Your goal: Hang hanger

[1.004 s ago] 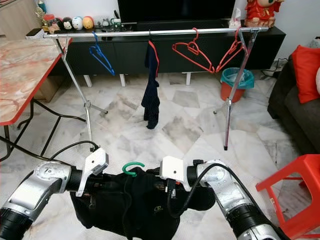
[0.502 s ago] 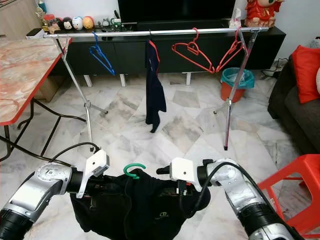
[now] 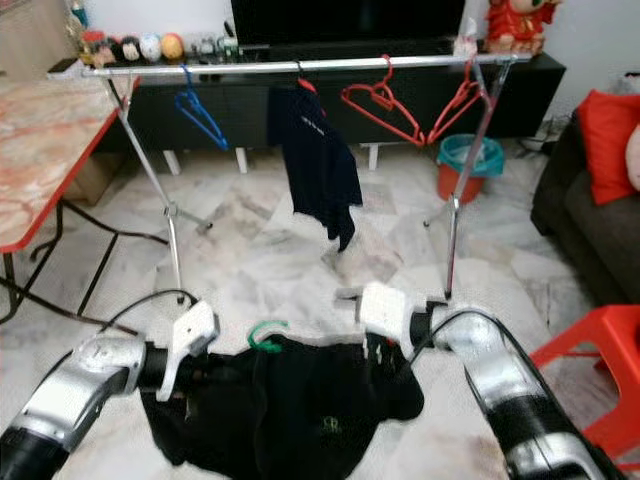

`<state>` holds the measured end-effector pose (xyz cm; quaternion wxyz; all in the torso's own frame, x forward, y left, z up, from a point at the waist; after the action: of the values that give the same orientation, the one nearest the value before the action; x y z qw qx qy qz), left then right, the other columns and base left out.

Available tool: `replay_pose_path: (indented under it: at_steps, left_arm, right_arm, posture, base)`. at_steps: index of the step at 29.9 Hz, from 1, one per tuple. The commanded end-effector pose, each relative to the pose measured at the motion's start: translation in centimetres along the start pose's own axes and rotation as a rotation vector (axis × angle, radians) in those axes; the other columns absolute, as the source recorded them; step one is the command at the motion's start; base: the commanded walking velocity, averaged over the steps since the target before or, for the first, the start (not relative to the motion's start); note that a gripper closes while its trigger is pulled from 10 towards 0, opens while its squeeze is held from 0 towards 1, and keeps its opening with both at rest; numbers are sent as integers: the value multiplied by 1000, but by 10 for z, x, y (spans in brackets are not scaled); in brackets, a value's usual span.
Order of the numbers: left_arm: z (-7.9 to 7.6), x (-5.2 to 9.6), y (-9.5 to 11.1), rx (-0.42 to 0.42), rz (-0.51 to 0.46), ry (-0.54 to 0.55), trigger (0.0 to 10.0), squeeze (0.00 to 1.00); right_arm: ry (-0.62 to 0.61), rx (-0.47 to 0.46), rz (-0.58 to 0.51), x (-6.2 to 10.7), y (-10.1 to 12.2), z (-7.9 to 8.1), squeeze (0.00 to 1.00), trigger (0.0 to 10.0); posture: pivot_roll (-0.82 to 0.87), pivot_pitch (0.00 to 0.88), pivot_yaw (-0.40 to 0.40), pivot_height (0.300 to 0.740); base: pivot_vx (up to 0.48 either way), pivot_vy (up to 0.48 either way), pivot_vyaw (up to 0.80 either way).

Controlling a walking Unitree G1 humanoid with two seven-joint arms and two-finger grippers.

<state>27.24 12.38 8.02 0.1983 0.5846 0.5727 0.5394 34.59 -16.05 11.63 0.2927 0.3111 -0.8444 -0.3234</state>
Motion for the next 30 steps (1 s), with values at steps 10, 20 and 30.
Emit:
replay_pose_path:
  at_steps: [10, 20, 30]
  left_arm:
    - [37, 9, -2, -21, -139, 326, 8745, 0]
    - [68, 21, 13, 85, -459, 693, 10000, 0]
    - [87, 35, 5, 173, -577, 960, 10000, 0]
  right_arm:
    - [-266, -172, -44, -5, -3, 0, 0, 10000]
    - [-749, -538, 285, 14, -74, 23, 0, 10000]
    - [-802, -963, 537, 17, -115, 110, 0, 10000]
  posture:
    - [-47, 0, 49, 740]
    - [-65, 0, 40, 740]
    - [-58, 0, 30, 740]
  base:
    - [0, 0, 0]
    - [0, 0, 0]
    - [0, 0, 0]
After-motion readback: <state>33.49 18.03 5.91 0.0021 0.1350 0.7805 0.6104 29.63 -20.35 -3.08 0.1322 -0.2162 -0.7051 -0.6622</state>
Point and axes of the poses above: a point about 5 cm out from each wrist's last joint towards the gripper, its own x axis pointing back from the gripper into the wrist, its own y axis along the axis of the wrist's last joint, z = x × y, the point moved 3 cm from there along -x, pointing out of the wrist towards the gripper, and after that the axes turned 14 degrees about x, right-handed, at the moved point
